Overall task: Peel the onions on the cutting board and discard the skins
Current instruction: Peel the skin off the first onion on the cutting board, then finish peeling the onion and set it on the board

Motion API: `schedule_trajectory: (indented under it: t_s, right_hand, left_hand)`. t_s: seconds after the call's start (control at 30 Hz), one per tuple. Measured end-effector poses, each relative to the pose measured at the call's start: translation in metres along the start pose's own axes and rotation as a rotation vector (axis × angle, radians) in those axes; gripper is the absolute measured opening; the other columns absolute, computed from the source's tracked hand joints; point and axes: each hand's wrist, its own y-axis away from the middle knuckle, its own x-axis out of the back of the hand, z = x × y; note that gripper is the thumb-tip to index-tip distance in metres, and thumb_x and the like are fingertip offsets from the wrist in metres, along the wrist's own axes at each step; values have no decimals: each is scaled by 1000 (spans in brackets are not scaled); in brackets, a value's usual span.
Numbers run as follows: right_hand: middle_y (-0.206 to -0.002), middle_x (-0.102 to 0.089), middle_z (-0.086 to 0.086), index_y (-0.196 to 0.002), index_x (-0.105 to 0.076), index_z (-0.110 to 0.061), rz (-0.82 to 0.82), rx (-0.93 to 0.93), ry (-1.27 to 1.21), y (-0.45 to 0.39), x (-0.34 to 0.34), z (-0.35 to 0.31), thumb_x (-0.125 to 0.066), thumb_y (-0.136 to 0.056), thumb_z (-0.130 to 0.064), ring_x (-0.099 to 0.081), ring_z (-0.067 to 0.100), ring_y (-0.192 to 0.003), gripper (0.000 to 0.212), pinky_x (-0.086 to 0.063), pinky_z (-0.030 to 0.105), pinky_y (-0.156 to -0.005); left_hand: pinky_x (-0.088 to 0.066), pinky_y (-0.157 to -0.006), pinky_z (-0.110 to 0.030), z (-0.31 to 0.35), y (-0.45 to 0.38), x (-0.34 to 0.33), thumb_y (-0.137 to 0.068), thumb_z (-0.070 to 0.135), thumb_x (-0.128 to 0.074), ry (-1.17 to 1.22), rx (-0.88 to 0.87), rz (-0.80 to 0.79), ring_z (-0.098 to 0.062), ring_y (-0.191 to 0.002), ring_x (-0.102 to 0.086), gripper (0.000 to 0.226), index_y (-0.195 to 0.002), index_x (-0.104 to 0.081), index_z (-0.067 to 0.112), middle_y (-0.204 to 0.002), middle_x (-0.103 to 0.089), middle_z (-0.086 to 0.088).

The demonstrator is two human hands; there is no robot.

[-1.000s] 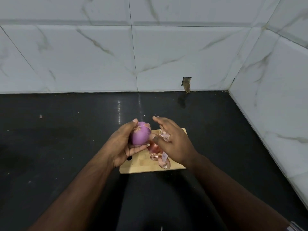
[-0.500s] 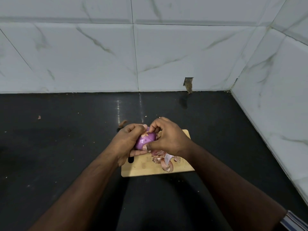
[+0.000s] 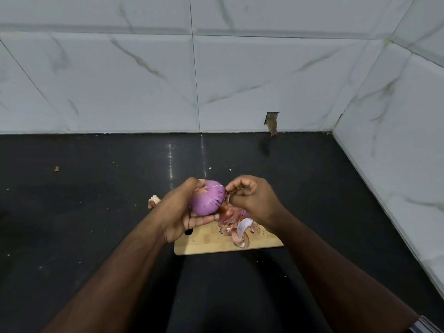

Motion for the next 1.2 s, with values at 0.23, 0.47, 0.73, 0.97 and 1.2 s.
schedule_trajectory:
  t_s: [0.23, 0.47, 0.73, 0.97, 1.2]
  right_hand:
    - [-93, -71, -7, -96, -76, -16, 98, 57, 491, 7, 5, 0, -65, -87, -1, -65, 2, -80, 21, -53, 18, -72]
    - [-118, -72, -3, -113, -75, -18, -23, 18, 589, 14, 9, 4, -54, -95, -4, -61, 2, -102, 30, -38, 1, -74]
    - [-135, -61, -7, -139, -55, -26, -36, 164, 679, 15, -7, -9, -68, -90, -32, -44, 12, -126, 52, -38, 30, -96]
    - [-77, -73, -1, -84, -73, -14, -61, 217, 694, 11, -26, -12, -54, -91, -11, -63, 12, -71, 21, -51, 32, -71]
    - [-114, -71, 1, -117, -68, -19, -36, -60, 688, 9, 5, -9, -70, -90, -18, -66, 11, -90, 27, -56, 30, -79]
  left_hand:
    - [-63, -53, -33, 0, 2, 2, -98, 36, -56, 64, 30, -82, -29, -74, -76, 45, -132, -59, 7, -110, -73, -26]
    - [-62, -50, -32, -2, 6, 16, -98, 37, -57, 66, 3, -33, -33, -74, -76, 48, -134, -57, 5, -111, -72, -29]
    - [-61, -48, -31, -8, 12, 19, -97, 37, -53, 143, 18, -43, -27, -65, -74, 50, -132, -61, 1, -106, -71, -25]
    - [-61, -47, -29, -4, 16, 16, -96, 37, -52, 151, -11, -83, -28, -63, -73, 54, -133, -59, -3, -94, -71, -23]
    - [-59, -47, -27, 11, 15, 45, -97, 36, -54, 216, -184, 90, -26, -73, -67, 42, -130, -58, 9, -110, -61, -19]
